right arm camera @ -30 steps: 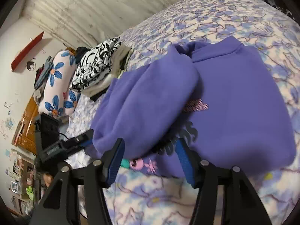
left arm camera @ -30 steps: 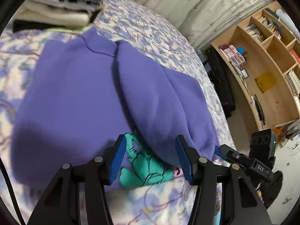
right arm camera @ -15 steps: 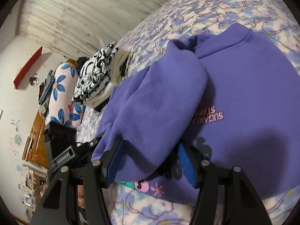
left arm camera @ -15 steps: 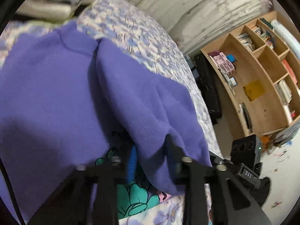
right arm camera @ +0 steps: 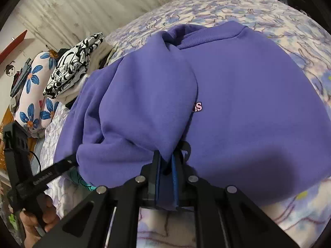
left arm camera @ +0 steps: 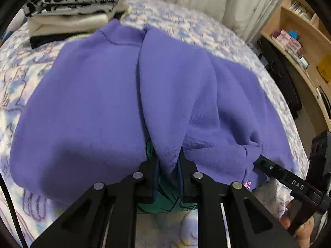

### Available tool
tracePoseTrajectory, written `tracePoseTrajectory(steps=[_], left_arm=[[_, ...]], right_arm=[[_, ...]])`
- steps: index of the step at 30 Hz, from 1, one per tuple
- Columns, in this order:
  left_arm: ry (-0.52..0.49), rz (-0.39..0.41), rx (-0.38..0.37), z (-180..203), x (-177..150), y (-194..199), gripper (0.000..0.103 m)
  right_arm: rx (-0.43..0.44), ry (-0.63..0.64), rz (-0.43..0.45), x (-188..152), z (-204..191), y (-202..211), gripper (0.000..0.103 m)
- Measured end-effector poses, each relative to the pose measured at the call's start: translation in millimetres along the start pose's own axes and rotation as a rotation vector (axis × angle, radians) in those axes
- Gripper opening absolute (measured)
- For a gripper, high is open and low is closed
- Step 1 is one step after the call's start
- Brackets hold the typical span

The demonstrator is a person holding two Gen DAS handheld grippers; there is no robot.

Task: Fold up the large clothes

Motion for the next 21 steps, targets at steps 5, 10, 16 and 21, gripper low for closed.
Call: tracePoseTrajectory(steps=[5,10,16,21], left_arm=[[-0.016,0.016,0.056,-4,5,14,0.036],[-0.026,0.101,0.123,-12,12,53,0.049],[-0.025,0.199,0.051,3,46,72,0.035],[-0.068,0.206,-0.006,26,72,50,0.015]], right_arm=[[-0.032,0.000,0.012,3,-1,15,0.022],[-0.049,0.011,0.108,11,-4,46,0.029],[0.040,0.162,0.168,26,-56,53,0.029],[0.077,0.275,0.159,36,-98,22,0.029]])
Point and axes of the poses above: each gripper's, at about its wrist camera, not at the fingertips, and y roughly against the way its jaws point, z to its right, x to its top, the point moved 10 cm from there along -y, roughly the way its jaws point, and after that the axes turned 11 degrees about -y, right-handed, at the moved point
